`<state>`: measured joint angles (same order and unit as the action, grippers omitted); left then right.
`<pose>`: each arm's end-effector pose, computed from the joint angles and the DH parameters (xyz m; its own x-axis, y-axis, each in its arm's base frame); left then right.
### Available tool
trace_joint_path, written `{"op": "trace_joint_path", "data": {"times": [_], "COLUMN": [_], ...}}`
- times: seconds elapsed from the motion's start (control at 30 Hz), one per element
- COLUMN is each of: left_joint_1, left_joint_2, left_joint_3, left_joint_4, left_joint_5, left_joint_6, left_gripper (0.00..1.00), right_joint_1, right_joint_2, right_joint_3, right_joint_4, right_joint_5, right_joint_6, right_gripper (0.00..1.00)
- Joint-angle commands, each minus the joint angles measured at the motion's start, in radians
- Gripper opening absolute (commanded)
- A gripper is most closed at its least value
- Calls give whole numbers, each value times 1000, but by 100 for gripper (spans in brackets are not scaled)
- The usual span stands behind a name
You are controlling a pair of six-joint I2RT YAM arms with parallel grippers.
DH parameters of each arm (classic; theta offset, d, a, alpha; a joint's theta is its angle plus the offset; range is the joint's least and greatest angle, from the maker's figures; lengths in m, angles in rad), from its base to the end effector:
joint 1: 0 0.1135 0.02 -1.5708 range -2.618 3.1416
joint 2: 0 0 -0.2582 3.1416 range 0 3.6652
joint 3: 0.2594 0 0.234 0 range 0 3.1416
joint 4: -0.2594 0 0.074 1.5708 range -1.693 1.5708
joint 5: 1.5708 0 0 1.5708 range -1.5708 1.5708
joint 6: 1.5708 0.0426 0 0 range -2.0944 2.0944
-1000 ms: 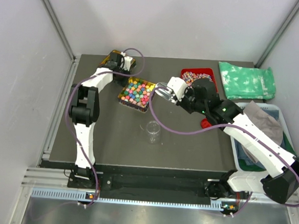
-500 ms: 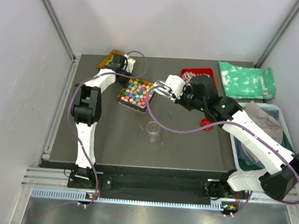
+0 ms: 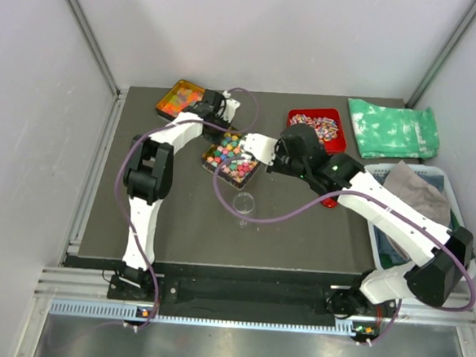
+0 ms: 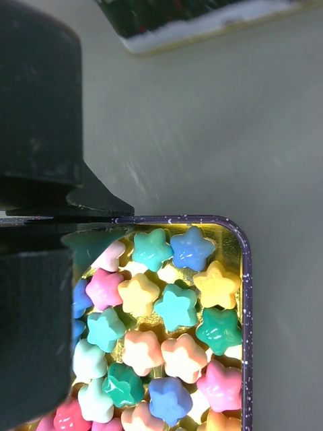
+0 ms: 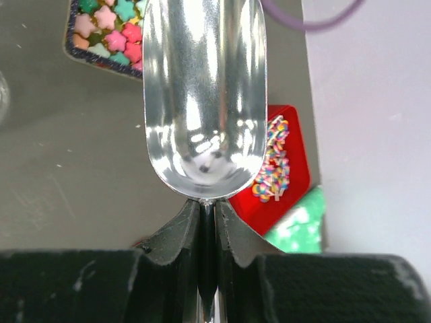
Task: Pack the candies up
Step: Scoop the fake candies from the storage box.
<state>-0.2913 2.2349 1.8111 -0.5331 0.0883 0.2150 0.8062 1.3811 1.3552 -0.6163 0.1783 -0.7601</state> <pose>0.4559 -0.1406 0.1834 -0.6935 0.4298 -0.5782 0.4941 0.8678 0.0525 0.2074 0.2053 0.3518 0.1211 -0.8533 -0.5072 -0.7292 0.2702 -0.6287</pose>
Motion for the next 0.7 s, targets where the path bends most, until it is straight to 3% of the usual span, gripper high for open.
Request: {"op": "trace_joint_path", "data": {"times": [0.0,0.3,0.67], "left_joint_1": [-28,-48,-115], "left_joint_2": [-44,-57,-115], "left_joint_3": [100,229,241], "left_joint_4": [45,48,50], "left_joint_5": [21,-16,-55], "left_joint_6": [-49,-77,-29], "left_gripper": [0,0,0], "right_joint_1": [45,45,41], "right_joint_2": [27,131,243], "right_joint_3": [-1,12,73], "right_joint_4": [82,116,179], "right_joint_5": [124,254,418], "right_joint_6": [-146,-261,-398], "right_gripper": [0,0,0]}}
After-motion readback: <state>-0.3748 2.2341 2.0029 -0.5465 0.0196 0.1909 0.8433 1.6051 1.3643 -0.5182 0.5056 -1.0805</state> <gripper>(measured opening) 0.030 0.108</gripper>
